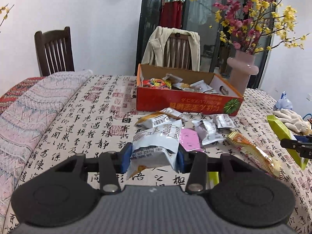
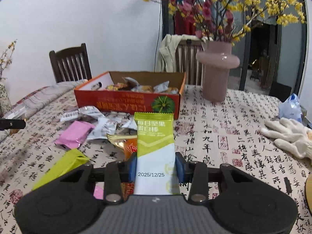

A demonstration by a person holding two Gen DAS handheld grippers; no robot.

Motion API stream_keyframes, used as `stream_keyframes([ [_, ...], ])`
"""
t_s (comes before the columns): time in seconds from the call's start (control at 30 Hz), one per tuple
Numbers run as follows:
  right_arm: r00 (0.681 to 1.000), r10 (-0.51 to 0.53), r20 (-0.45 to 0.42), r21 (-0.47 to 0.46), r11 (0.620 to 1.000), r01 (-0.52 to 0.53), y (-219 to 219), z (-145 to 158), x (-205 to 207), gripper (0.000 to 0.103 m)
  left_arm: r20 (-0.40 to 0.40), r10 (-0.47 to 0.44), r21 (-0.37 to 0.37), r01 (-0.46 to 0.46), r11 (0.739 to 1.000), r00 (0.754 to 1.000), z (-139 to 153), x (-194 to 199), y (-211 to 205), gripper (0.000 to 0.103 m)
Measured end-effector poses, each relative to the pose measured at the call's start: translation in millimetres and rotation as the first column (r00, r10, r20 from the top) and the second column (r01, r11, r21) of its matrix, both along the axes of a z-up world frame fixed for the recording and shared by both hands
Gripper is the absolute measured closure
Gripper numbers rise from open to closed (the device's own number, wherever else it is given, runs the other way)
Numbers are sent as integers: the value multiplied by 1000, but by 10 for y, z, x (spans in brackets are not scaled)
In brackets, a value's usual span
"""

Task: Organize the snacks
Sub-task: 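Grasp a white packet with the left tool while the right grasps the green-and-white bar, then carry the white packet and green-and-white bar into the box and release both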

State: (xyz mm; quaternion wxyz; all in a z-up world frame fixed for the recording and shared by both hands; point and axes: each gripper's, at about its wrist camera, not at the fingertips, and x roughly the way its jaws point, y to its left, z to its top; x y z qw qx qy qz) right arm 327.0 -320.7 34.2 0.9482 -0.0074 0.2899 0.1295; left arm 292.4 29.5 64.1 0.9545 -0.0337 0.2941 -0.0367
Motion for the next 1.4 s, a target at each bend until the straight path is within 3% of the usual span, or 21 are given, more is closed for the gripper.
stream_keyframes([
  [0.27, 1000, -1, 20, 12, 1000, 1, 13, 57, 5, 65, -1, -11, 6, 11, 1000, 1000, 45, 188, -36, 57],
  [0.47, 999, 4, 46, 13, 1000, -5, 83, 196, 329, 65, 62, -97, -2, 97, 995, 993, 305, 708, -175, 57],
  [0.57, 997, 1, 76, 46, 999, -5, 133, 320, 704, 65, 75, -114, 7, 114, 993, 991, 384, 1240, -284, 57],
  [0.7, 999, -23, 49, 131, 991, 17, 157, 375, 1395, 65, -2, -125, -23, 125, 992, 992, 310, 2045, -463, 57],
  [0.77, 999, -42, 22, 161, 986, 38, 172, 340, 1776, 65, -12, -109, -1, 109, 994, 994, 231, 2408, -565, 57],
  [0.97, 992, -119, -38, 137, 983, 123, 271, 138, 2626, 65, -72, -68, 28, 70, 997, 995, -122, 3151, -743, 57],
  [1.07, 990, -129, -56, 130, 982, 136, 316, 5, 2887, 65, -85, -57, 21, 59, 998, 995, -279, 3325, -773, 57],
  [1.2, 988, -146, -58, 49, 988, 149, 474, -166, 3007, 64, -75, -87, 14, 89, 996, 993, -398, 3413, -835, 54],
  [1.33, 988, -153, -16, -52, 987, 152, 648, -275, 3017, 63, -83, -116, 35, 120, 992, 990, -451, 3364, -873, 35],
  [1.4, 990, -143, -14, -67, 988, 142, 695, -289, 2994, 61, -73, -126, 41, 129, 991, 989, -399, 3307, -869, 34],
])
